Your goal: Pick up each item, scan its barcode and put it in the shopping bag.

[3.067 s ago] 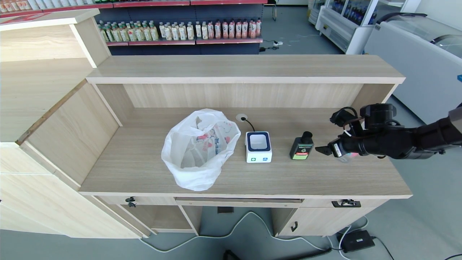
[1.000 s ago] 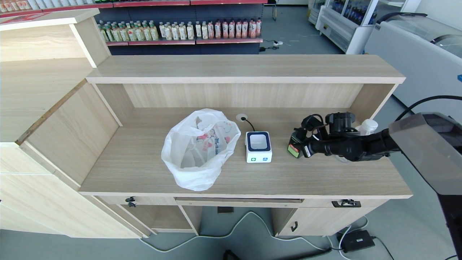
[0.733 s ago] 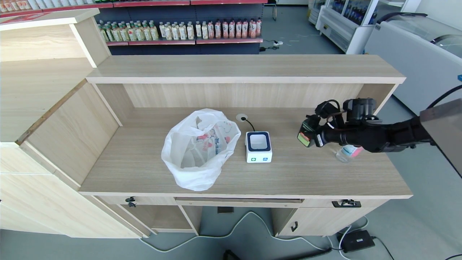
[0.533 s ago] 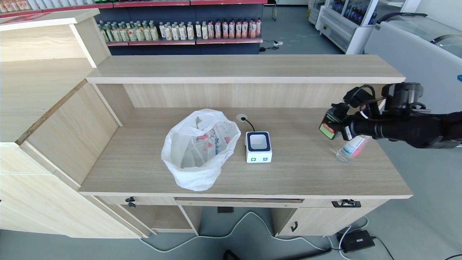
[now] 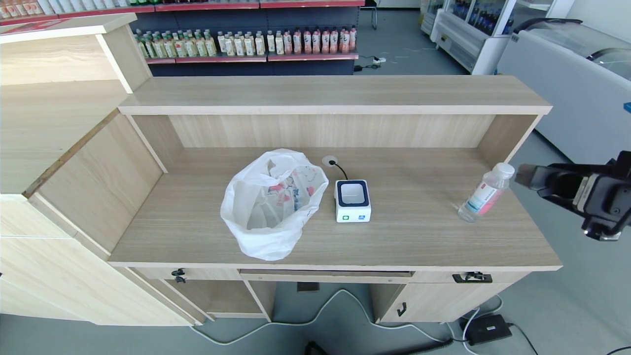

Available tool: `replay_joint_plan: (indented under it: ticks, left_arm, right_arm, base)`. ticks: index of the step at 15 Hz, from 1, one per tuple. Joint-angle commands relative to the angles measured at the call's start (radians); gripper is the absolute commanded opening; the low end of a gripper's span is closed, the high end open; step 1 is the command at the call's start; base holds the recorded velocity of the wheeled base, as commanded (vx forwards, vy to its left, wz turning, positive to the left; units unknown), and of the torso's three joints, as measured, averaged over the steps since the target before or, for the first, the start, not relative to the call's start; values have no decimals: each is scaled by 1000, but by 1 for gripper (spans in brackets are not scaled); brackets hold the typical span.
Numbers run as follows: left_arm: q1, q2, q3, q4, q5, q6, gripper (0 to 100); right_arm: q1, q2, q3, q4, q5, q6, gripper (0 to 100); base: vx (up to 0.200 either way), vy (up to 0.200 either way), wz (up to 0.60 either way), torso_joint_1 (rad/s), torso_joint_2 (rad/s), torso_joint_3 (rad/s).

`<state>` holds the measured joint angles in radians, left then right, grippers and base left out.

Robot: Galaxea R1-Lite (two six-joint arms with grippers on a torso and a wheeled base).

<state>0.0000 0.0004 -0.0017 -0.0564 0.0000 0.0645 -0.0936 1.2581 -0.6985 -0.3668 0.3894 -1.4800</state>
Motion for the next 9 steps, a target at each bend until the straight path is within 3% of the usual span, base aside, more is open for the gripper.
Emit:
replay_joint_plan:
  ticks: [1, 6, 9]
  left_arm:
    - [0, 0, 0, 0, 0, 0, 100]
    - [0, 0, 0, 0, 0, 0, 100]
    - [0, 0, 0, 0, 0, 0, 100]
  right_arm:
    - [175, -163, 24, -9, 43, -286, 0]
    - [574, -221, 20, -126, 46, -959, 0]
    - [716, -244, 16, -124, 48, -1198, 0]
  base:
    - [0, 0, 0, 0, 0, 0]
    - [0, 0, 0, 0, 0, 0]
    - [0, 0, 0, 0, 0, 0]
